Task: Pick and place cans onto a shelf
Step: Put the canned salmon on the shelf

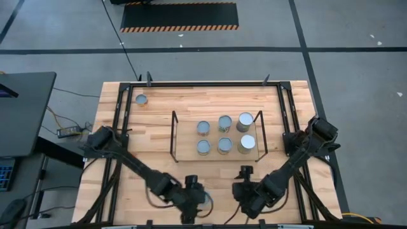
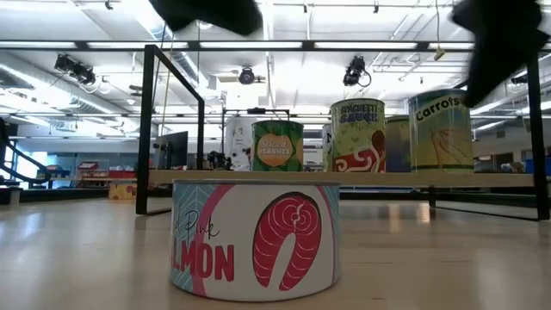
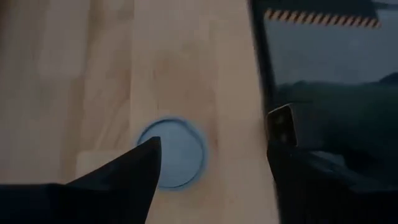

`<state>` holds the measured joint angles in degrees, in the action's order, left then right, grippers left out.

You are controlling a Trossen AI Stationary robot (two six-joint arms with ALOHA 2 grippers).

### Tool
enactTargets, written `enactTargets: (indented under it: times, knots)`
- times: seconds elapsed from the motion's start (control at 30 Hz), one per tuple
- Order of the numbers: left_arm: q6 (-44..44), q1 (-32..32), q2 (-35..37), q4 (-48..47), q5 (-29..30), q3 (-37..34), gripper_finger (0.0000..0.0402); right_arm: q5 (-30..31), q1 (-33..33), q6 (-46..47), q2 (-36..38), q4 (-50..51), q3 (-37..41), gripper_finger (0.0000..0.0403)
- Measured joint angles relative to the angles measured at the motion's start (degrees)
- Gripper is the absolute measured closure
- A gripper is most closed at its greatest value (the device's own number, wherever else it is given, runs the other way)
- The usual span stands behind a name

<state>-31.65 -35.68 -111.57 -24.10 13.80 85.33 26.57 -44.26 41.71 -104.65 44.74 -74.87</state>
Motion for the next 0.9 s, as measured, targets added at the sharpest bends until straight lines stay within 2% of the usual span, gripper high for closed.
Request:
enactTargets:
  times: [0.1, 0.27, 0.37, 0.6, 0.7, 0.9]
  knots:
    - [1.5, 2.6, -2.7, -0.6, -4.2, 0.9, 0.0103, 0.8, -1.9, 6.1, -0.1, 2.4, 0.1, 0.0056]
    - [6.8, 4.8, -4.7, 1.3, -5.4, 0.7, 0.0104, 1.3, -4.0, 13.3, -0.1, 4.1, 1.4, 0.0056]
    - [9.8, 5.6, -4.9, 3.1, -8.4, 0.6, 0.0104, 1.4, -5.0, 14.6, -0.1, 4.2, 1.7, 0.0056]
    - [9.4, 5.6, -4.8, 4.3, -12.8, 0.7, 0.0101, 1.4, -5.3, 14.9, -0.2, 4.8, 1.8, 0.0056]
    - [7.8, 5.5, -4.8, 4.4, -15.2, 0.7, 0.0087, 1.5, -5.2, 14.8, -0.2, 5.0, 1.8, 0.0056]
    - [6.8, 5.5, -6.9, 5.0, -15.6, 0.7, 0.0039, 1.5, -4.6, 15.0, -0.3, 5.0, 1.8, 0.0056]
